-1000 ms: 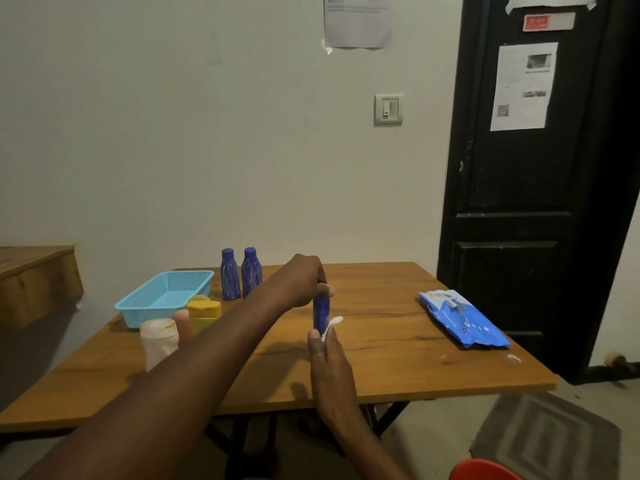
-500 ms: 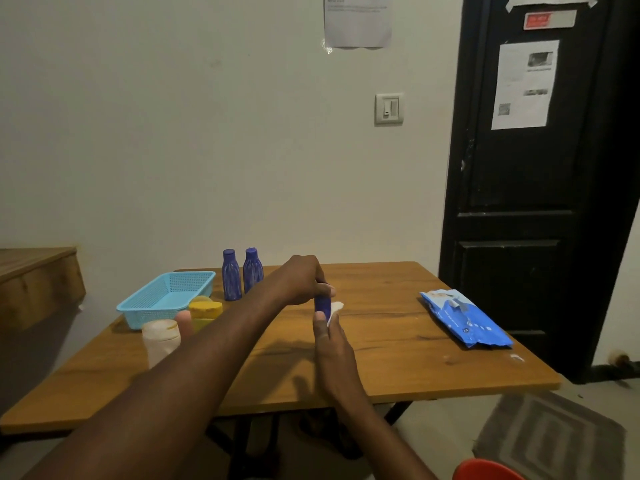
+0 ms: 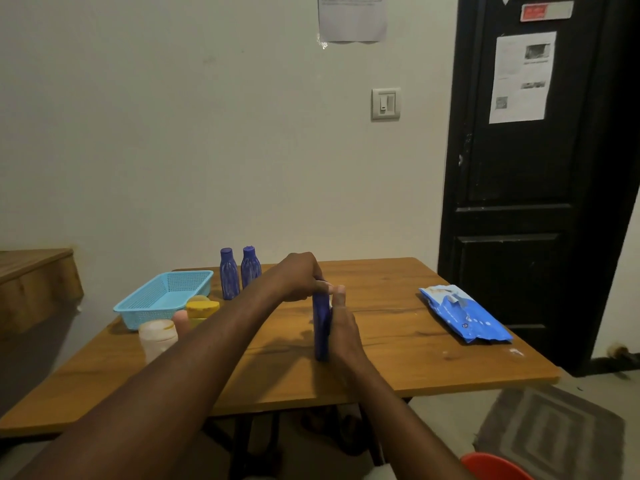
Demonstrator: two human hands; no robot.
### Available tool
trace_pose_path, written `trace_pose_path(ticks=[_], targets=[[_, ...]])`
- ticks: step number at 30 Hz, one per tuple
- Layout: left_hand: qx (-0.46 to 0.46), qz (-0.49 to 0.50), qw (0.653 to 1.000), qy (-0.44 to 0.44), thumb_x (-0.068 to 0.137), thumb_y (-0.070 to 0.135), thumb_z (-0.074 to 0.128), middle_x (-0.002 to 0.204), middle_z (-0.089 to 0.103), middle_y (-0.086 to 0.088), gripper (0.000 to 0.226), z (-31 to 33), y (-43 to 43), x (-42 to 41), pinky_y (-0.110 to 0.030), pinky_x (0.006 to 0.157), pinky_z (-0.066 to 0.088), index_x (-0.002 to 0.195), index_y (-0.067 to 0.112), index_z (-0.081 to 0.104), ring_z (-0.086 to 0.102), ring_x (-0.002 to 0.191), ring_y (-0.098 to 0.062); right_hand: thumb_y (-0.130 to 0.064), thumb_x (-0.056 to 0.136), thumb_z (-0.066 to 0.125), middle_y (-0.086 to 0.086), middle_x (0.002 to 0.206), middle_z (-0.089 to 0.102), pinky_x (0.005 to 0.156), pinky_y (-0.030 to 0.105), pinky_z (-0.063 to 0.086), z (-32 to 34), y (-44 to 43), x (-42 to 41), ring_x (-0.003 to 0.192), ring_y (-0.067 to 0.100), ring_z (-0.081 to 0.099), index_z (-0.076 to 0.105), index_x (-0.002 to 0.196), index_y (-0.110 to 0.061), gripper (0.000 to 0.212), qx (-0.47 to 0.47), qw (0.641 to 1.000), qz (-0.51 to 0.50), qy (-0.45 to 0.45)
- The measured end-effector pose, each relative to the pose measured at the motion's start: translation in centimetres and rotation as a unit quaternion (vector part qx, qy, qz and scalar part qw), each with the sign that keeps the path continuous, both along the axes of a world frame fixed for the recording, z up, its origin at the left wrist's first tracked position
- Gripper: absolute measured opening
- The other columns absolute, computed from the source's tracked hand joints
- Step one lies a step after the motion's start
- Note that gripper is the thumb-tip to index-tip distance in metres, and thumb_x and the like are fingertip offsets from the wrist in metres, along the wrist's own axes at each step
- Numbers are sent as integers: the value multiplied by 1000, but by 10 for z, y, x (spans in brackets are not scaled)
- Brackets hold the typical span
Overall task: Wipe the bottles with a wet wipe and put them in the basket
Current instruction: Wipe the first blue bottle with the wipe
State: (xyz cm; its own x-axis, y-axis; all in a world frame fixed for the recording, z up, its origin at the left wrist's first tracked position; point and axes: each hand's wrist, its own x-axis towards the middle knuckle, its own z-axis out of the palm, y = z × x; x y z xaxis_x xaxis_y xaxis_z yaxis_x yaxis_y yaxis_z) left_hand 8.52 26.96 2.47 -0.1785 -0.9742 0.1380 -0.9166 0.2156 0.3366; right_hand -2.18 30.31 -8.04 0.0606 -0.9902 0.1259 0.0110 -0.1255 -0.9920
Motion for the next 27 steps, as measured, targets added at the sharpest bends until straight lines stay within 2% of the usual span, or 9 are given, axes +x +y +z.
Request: trace_pose_path(ticks=[2,5,8,11,14,17,19,21,27], targets=[[-4,0,1000,7,96,33,69,75,65,5,31,-1,1,0,-22,61,46,108,6,77,60,69,-10,-79,88,13,19,108,70,93,42,51,-5,-2,-8,101,31,66,67,102,-14,86,32,998,11,54],[-9,1,1000,18,95,33,71,84,71,0,31,-3,1,0,-23,63,48,107,6,79,63,72,-13,-79,91,10,14,106,70,93,41,50,-16,4,-14,99,28,65,68,111,-13,90,40,992,23,115],[-9,5,1000,29,93,34,74,94,76,-6,31,-4,1,1,-24,63,51,103,6,79,66,74,-16,-77,92,9,-1,106,63,89,35,46,-20,19,-16,96,14,59,61,124,-18,85,37,989,37,136],[-10,8,999,31,92,34,74,91,76,-5,29,-5,0,2,-24,62,50,100,7,80,66,75,-16,-84,87,14,-8,108,63,88,35,45,-30,38,-10,100,6,58,53,137,-26,86,27,994,43,99],[-3,11,999,35,92,34,74,93,77,-6,29,-4,1,1,-24,62,49,101,7,80,67,76,-17,-99,69,23,-2,141,57,97,37,46,-43,41,3,122,12,56,32,156,-34,110,8,999,38,10],[-1,11,999,36,93,33,73,90,76,-5,29,-2,1,1,-23,60,47,103,6,80,65,72,-15,-102,67,26,-5,152,48,107,40,44,-37,30,10,135,14,48,26,157,-42,108,-33,998,20,-45],[0,9,999,37,93,32,73,90,75,-4,29,-2,2,1,-21,58,45,104,6,80,64,71,-13,-96,75,23,-3,150,50,115,46,39,-30,20,10,137,17,46,31,156,-38,100,-27,998,19,-44],[-2,7,999,38,93,33,74,94,76,-4,30,-2,2,2,-22,59,46,104,7,80,66,73,-14,-91,82,17,2,144,55,115,48,39,-28,10,8,132,20,50,40,152,-33,94,1,1000,13,-7],[-7,7,999,43,93,34,72,97,77,-7,32,-5,3,2,-23,62,47,104,5,79,65,77,-17,-88,85,18,-4,116,66,97,39,49,-38,24,-3,107,11,61,50,139,-29,86,1,995,27,93]])
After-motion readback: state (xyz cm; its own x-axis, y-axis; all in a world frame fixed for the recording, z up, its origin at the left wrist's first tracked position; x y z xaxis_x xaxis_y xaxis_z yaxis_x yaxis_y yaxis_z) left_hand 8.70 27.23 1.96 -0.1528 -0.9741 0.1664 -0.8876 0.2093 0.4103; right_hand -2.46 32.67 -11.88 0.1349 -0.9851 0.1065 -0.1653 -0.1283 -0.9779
